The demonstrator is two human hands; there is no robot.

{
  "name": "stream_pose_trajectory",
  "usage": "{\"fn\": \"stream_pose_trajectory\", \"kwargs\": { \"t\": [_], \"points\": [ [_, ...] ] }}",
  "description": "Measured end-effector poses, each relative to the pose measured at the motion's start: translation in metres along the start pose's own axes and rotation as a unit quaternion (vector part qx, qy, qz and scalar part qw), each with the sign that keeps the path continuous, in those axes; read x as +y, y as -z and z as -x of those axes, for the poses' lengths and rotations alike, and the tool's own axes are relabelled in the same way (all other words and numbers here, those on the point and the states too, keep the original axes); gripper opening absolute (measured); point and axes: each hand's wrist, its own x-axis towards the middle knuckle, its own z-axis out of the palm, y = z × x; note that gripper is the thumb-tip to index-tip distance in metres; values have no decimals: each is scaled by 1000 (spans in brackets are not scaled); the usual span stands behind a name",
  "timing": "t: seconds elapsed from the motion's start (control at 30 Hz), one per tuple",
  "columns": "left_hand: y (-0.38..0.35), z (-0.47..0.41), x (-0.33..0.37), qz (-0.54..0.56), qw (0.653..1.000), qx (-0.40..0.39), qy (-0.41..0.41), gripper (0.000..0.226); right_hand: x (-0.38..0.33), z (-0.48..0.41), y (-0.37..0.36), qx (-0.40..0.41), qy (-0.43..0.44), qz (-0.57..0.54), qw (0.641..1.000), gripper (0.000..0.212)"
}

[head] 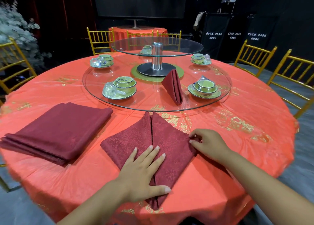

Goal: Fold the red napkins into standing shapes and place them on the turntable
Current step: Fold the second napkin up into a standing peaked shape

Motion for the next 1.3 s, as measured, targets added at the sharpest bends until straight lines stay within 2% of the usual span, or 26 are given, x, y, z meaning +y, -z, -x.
{"fn": "stream_pose_trajectory", "kwargs": {
  "t": [0.07, 0.13, 0.17, 0.23, 0.3, 0.37, 0.47, 0.6, 0.7, 0.77, 0.83, 0.9, 0.97, 1.0, 1.07, 1.17, 1.23, 1.3],
  "points": [
    [0, 2, 0, -1, 1000, -1, -5, 96, -4, -2, 3, -9, -14, -6, 1000, 15],
    [1, 3, 1, 1, 1000, 2, -3, 97, -7, -6, 3, -3, 17, 61, 998, 17],
    [1, 3, 2, 4, 1000, 4, -1, 96, -11, -8, 1, -14, 45, 89, 995, 26],
    [1, 3, 3, 10, 1000, 11, 4, 93, -22, -14, -7, -71, 115, 77, 988, 41],
    [1, 4, 4, 8, 1000, 17, 6, 90, -38, -21, -21, -135, 174, 71, 973, 47],
    [1, 3, 4, 5, 1000, 19, 9, 88, -49, -33, -35, -177, 186, 111, 960, 50],
    [1, 2, 3, 4, 1000, 18, 10, 88, -59, -57, -45, -203, 159, 163, 952, 52],
    [0, 1, 3, 5, 1000, 20, 9, 89, -61, -86, -48, -196, 115, 151, 962, 51],
    [-2, 1, 2, 10, 1000, 17, 11, 89, -60, -94, -48, -163, 73, 100, 979, 46],
    [-1, 0, 1, 30, 999, 8, 13, 88, -58, -96, -45, -113, 46, 70, 990, 39],
    [3, -3, -2, 100, 995, -1, 18, 85, -52, -93, -41, -61, 12, 58, 996, 33],
    [10, -7, -8, 230, 973, 23, 28, 77, -44, -89, -36, -47, -24, 64, 997, 32],
    [17, -11, -18, 316, 943, 98, 30, 67, -35, -85, -30, -62, -62, 69, 994, 31],
    [21, -14, -24, 321, 936, 139, 33, 62, -31, -83, -26, -72, -82, 67, 992, 30],
    [29, -19, -39, 295, 936, 186, 56, 58, -26, -79, -20, -85, -112, 60, 988, 30],
    [37, -30, -66, 234, 946, 180, 133, 54, -25, -74, -12, -124, -145, 77, 979, 40],
    [39, -37, -83, 185, 944, 183, 204, 43, -27, -73, -6, -163, -156, 103, 969, 49],
    [40, -44, -99, 147, 937, 170, 266, 46, -31, -73, -2, -190, -161, 110, 962, 54]
  ]
}}
